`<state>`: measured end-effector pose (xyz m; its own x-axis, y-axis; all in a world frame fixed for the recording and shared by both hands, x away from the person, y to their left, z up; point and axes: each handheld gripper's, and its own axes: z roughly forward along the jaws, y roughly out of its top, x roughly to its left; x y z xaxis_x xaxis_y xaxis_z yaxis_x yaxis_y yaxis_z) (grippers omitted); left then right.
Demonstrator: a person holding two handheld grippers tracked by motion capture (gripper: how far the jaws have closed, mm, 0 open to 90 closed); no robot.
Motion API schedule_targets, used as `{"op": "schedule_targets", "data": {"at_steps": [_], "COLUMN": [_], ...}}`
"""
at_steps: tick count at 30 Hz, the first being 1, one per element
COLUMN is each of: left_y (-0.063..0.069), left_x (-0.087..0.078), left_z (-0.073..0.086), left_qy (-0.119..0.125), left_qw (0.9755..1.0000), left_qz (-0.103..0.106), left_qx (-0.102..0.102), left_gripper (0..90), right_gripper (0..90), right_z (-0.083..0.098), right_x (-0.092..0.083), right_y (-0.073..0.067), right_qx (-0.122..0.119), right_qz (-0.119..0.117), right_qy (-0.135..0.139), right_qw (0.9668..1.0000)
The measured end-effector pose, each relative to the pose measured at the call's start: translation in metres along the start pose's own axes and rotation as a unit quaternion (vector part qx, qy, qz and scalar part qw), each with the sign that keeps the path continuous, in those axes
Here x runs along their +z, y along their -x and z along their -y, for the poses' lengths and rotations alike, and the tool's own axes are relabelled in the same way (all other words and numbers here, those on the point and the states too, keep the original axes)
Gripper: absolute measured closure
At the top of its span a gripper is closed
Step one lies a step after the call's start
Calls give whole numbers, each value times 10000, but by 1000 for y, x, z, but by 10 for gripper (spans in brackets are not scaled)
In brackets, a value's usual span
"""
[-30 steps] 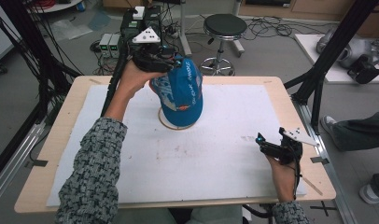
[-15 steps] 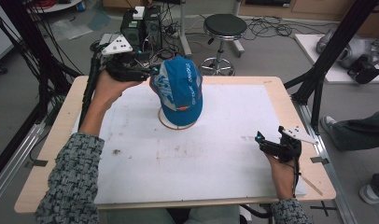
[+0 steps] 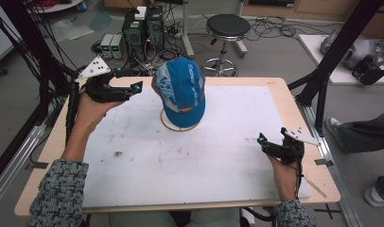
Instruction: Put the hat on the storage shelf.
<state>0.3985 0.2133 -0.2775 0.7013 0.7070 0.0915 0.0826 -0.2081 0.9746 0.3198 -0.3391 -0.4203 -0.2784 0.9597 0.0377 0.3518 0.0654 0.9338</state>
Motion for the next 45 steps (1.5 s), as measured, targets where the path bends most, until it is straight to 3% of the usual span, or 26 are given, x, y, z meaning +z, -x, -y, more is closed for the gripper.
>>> {"op": "schedule_targets", "data": {"at_steps": [4, 7, 13, 16, 25, 33, 37, 45], "left_y": [7, 11, 14, 13, 17, 27, 28, 27], "left_x": [-15, -27, -47, -60, -87, -92, -88, -77], "left_z": [5, 13, 41, 59, 94, 123, 139, 152], "left_qy": [97, 198, 182, 110, 139, 1, -156, -325], "left_qw": [9999, 9997, 9990, 9976, 9941, 9926, 9918, 9919], "left_qz": [-118, -163, -354, -625, -911, -1075, -1061, -1052], "left_qx": [33, -54, -219, -276, -569, -563, -692, -630], "left_gripper": [260, 230, 222, 218, 219, 221, 220, 220], "right_gripper": [82, 82, 82, 82, 82, 82, 82, 82], "right_z": [-1, -1, -1, -1, -3, -3, -3, -3], "right_x": [2, 3, 6, 6, 6, 6, 6, 8], "right_y": [-3, -4, -8, -8, -12, -11, -12, -13], "right_qx": [-50, -77, -131, -162, -167, -191, -151, -195], "right_qz": [-41, -55, -88, -91, -97, -83, -101, -92], "right_qy": [16, 8, -15, -9, 3, 39, 6, 8], "right_qw": [10000, 10000, 9999, 9998, 9998, 9998, 9998, 9998]}}
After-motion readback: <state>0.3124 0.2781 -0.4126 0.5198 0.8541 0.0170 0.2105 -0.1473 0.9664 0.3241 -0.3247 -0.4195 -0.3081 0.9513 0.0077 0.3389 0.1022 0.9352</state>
